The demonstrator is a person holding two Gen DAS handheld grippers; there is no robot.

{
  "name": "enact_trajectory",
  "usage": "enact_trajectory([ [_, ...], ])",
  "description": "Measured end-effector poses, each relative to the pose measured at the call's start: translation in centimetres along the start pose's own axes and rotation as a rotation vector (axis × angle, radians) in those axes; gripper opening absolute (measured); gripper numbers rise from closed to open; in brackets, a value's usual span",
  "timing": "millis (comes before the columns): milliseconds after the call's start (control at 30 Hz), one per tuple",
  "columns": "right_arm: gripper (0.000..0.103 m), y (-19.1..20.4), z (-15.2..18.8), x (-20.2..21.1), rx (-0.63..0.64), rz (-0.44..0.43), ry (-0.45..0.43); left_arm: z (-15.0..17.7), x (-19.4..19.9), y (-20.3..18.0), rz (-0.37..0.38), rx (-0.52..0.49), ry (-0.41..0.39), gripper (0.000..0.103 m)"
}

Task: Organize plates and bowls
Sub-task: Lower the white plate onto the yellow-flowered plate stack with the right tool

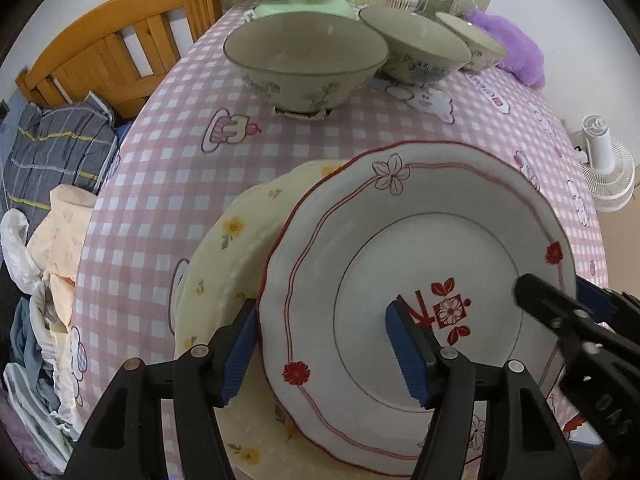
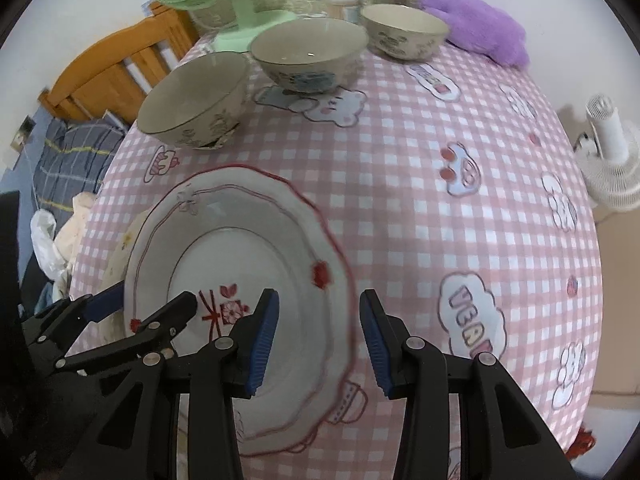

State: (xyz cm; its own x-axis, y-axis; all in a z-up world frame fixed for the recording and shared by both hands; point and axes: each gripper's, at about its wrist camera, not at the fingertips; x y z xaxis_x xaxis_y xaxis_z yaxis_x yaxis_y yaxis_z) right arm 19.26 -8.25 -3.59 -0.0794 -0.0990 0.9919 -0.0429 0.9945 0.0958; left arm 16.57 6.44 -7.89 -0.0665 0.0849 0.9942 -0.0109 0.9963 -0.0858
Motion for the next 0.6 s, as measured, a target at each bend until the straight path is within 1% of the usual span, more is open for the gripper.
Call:
enact_trajectory([
  [33, 0.037, -0.2, 0.2, 0.1, -0.005, 0.001, -0.004, 0.0, 0.1, 0.0, -0.002, -0.002, -0.002, 0.064],
  [67, 0.034, -0.4, 0.4, 0.2, -0.009, 0.0, -0.012, 0.1, 0.1, -0.1, -0.005, -0.002, -0.003, 0.064],
  [133, 0.023, -0.3, 0.5, 0.4, -0.001, -0.027, -0.018, 0.1, 0.2, -0.2, -0.009, -0.002, -0.005, 0.064],
  [267, 0.023, 0.3, 0.7, 0.5, 0.014, 0.002, -0.027, 0.0, 0.2, 0.1, 0.009, 0.017, 0.001, 0.064],
  [367, 0.023, 0.3, 0.8, 0.4, 0.015, -0.007, -0.013, 0.2, 0.5, 0.4, 0.002, 0.017, -0.002, 0.064],
  [500, 0.023, 0.7, 0.9, 0.4, 0.017, -0.02, -0.012, 0.5, 1.3, 1.1, 0.014, 0.032, -0.014, 0.064],
  [600, 0.023, 0.9, 0.9, 0.3, 0.009, -0.035, -0.005, 0.7, 1.8, 1.3, -0.002, 0.035, -0.026, 0.064],
])
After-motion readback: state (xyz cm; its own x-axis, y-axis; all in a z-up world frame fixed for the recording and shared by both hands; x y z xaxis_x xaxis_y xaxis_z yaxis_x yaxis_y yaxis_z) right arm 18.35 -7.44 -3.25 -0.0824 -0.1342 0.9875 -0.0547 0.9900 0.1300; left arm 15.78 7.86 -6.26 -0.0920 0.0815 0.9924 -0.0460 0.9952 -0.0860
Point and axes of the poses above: each gripper's, at about its wrist camera, not at the fingertips, and x roughly against the way its jaws point, y to its left, z to its underside, and after that the axes turned 12 degrees about y, right-handed
